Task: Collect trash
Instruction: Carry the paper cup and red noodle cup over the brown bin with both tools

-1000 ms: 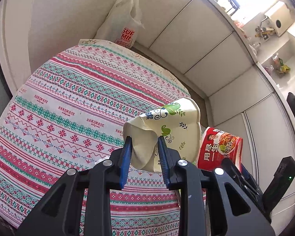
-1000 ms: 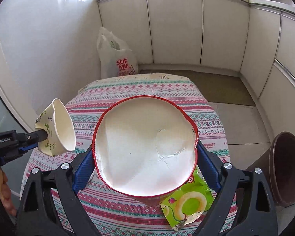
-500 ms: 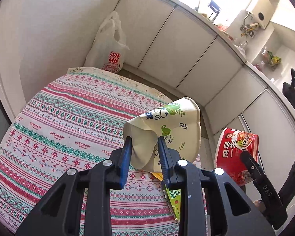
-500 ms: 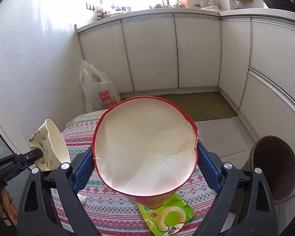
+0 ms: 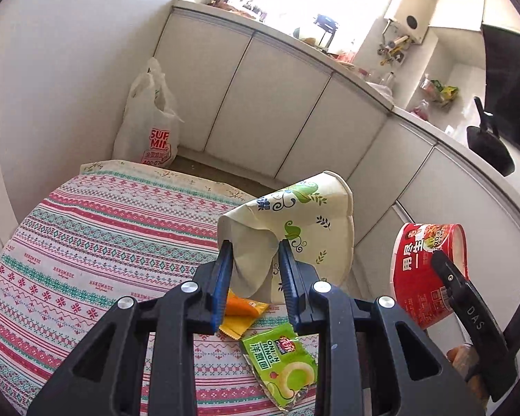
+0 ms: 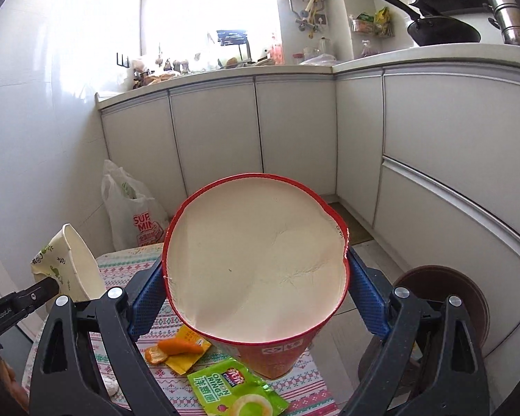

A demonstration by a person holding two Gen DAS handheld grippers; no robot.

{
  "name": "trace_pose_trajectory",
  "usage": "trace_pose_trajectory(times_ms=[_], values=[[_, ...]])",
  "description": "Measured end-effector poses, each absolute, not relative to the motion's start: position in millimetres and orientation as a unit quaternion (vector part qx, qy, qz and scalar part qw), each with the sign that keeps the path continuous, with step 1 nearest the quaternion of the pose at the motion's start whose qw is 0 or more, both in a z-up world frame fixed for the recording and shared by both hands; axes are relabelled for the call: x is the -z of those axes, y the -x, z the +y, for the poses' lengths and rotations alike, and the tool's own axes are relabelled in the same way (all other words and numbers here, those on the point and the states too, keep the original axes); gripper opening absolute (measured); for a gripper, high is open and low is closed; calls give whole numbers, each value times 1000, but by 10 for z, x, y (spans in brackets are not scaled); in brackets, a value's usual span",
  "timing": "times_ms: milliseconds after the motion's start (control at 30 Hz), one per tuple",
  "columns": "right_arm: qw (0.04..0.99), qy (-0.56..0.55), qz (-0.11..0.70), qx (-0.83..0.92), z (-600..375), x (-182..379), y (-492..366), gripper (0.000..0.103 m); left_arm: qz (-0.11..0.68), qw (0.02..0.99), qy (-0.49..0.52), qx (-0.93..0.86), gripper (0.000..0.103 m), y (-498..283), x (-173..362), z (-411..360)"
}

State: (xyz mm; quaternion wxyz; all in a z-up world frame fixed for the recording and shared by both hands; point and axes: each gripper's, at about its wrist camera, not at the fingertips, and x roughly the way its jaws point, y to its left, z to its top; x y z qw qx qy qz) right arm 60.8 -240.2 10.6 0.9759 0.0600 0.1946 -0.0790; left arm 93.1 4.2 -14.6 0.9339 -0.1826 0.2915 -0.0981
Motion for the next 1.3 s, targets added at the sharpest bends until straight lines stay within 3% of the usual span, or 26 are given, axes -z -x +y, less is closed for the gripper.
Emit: trace_pose_trajectory(times_ms=[767,1300], values=[[966,-93,135,198,-3393,-328,-287,88,262,931,167,193,28,-1014,-99,-1042],[923,-143,152,324,-4655,-87,-75,88,293,902,148,281,28,-1189,3,-2475]])
